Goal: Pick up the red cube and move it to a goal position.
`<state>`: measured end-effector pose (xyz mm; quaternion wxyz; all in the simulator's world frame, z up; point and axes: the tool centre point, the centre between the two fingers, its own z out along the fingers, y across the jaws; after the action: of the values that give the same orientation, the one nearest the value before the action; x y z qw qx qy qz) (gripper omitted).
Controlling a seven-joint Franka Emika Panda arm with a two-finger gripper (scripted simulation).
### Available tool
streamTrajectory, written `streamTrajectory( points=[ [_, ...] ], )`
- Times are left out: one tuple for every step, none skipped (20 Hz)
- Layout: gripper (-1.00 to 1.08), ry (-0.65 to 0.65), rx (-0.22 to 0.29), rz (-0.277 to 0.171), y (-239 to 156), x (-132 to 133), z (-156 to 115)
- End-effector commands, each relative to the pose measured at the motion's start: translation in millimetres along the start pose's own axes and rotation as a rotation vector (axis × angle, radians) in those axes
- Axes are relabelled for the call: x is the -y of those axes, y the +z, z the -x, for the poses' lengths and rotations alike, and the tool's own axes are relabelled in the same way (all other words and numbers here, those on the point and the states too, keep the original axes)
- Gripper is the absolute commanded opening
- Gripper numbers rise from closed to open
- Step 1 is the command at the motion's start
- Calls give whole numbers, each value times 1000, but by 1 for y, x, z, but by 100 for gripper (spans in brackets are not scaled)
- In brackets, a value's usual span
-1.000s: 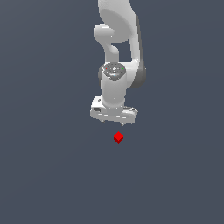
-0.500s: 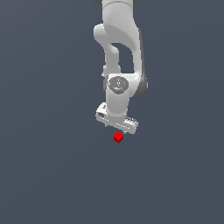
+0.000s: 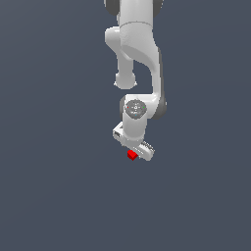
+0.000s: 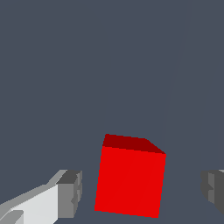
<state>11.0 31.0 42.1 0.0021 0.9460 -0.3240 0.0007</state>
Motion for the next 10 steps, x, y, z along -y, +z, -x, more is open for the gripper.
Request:
streamTrajectory(
  points=[
    [100,47,0,-1,8,3,-1],
    [100,61,1,-2,11,4,-1],
    [100,74,1,-2,13,5,-1],
    [100,86,2,-2,15,6,-2],
    [100,96,2,-2,17,7,-2],
    [100,105,2,-3,19,7,-2],
    [100,112,2,-3,20,8,-2],
    [100,117,2,-3,21,8,-2],
    [100,121,3,-3,22,8,-3],
    [100,124,3,-3,22,9,-3]
  ],
)
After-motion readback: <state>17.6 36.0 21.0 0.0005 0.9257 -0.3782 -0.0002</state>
